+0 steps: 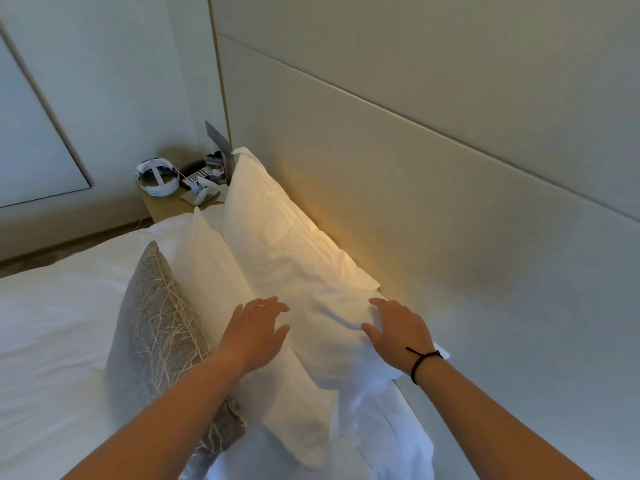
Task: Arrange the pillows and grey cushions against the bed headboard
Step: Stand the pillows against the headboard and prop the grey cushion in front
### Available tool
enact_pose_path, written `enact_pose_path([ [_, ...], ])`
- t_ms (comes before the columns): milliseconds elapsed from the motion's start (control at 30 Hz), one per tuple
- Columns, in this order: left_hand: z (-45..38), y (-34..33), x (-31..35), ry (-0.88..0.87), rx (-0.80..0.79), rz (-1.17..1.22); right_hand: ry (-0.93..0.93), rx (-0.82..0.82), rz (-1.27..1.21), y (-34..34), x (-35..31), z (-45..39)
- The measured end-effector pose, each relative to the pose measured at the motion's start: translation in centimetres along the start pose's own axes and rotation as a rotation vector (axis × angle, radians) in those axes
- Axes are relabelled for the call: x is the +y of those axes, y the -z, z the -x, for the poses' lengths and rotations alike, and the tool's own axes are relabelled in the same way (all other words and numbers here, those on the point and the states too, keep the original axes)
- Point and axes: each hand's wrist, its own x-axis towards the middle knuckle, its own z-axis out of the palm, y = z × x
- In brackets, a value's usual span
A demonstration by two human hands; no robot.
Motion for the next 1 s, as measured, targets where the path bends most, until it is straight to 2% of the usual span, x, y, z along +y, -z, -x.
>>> enact_pose_path([
  [100, -2.7, -0.5, 2.6, -0.011, 0.004, -0.02, 0.046, -0.076, 0.079, -0.7, 2.5, -1.5],
  [267, -7.9, -1.0, 6.2, 0.0, -0.02, -0.118, 0.091, -0.094, 0.117, -1.7, 5.3, -3.3],
  [500, -12.0, -1.8, 8.1, -0.031, -0.062, -0.393, 0.078, -0.217, -0.011, -2.9, 6.0, -2.4],
  [700, -12.0, -1.8, 7.0, 0.029, -0.028, -0.38, 0.114, -0.175, -0.086, -1.7, 5.3, -1.0],
  [900, -11.9, -0.9, 5.7, 0.027, -0.049, -0.356, 0.039, -0.205, -0.027, -0.3, 4.5, -0.5],
  [1000, -11.9, 0.1, 4.8, 0.029, -0.042, -0.312, 0.01, -0.169, 0.052, 0.6, 3.7, -1.0],
])
